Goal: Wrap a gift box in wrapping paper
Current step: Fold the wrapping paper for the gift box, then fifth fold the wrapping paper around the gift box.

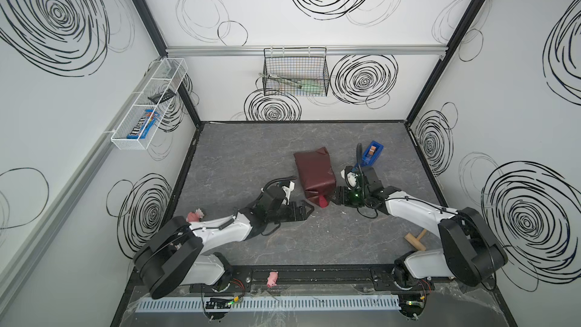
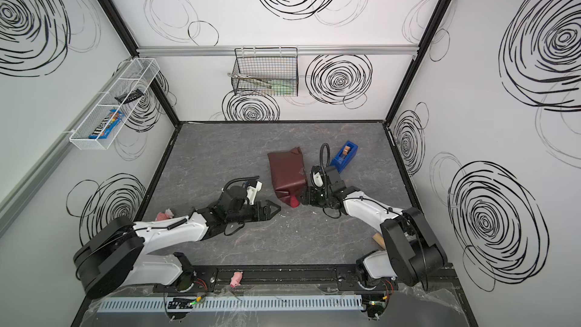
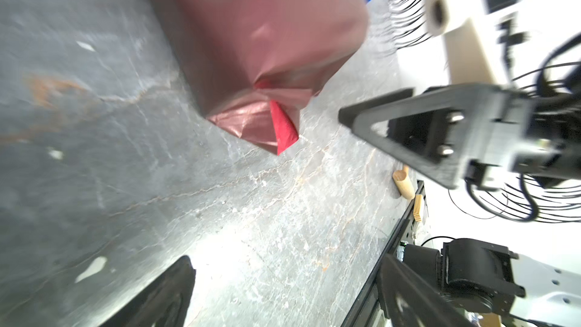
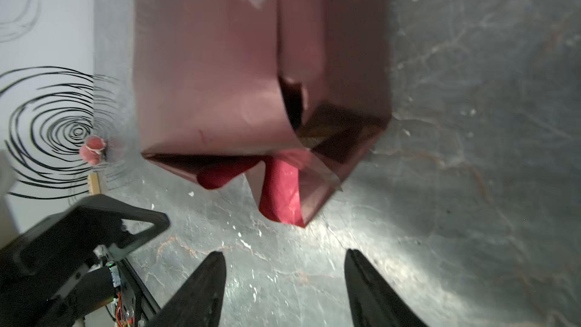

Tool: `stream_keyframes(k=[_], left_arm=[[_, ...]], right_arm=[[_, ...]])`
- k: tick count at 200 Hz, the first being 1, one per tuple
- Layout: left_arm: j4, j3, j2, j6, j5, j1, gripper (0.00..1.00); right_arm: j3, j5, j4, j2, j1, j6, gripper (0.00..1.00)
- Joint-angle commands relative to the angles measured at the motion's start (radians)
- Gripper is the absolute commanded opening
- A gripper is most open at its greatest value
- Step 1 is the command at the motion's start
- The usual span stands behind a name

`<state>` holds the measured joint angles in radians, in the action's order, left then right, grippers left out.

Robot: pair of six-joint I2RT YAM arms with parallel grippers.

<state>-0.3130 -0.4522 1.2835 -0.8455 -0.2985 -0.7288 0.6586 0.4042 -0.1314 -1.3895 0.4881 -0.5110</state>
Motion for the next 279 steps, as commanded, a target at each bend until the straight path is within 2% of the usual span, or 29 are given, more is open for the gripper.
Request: stream_keyframes(k=[1, 12, 31, 78, 150, 227, 249, 279], left_arm=[[-0.006, 0.012, -0.084, 0.061, 0.064, 0.017, 0.96], [0.019, 0.012, -0.123, 0.035, 0.105, 0.019, 0.96], [0.009, 0.026, -0.173, 0.067, 0.076, 0.045, 0.96], [0.085, 0.011, -0.212, 0.181, -0.001, 0.107, 0.96], [0.07, 0.049, -0.231, 0.233, -0.059, 0.166, 0.96], [0.086, 0.075, -0.283, 0.23, -0.056, 0.185, 0.96], [0.086, 0.074, -0.283, 0.23, -0.057, 0.186, 0.96], [0.088, 0.075, -0.284, 0.233, -0.058, 0.184, 0.96]], right_arm=[[0.071, -0.025, -0.207, -0.017, 0.014, 0.002, 0.69], [0.094, -0.051, -0.234, -0.037, 0.024, 0.001, 0.69], [0.113, -0.067, -0.245, -0.079, 0.027, -0.024, 0.66], [0.129, -0.083, -0.214, -0.195, 0.036, -0.11, 0.45], [0.157, -0.093, -0.158, -0.26, 0.058, -0.182, 0.42], [0.124, -0.169, -0.069, -0.269, 0.089, -0.307, 0.25], [0.112, -0.166, -0.039, -0.269, 0.092, -0.334, 0.17], [0.108, -0.164, -0.014, -0.269, 0.094, -0.358, 0.15]])
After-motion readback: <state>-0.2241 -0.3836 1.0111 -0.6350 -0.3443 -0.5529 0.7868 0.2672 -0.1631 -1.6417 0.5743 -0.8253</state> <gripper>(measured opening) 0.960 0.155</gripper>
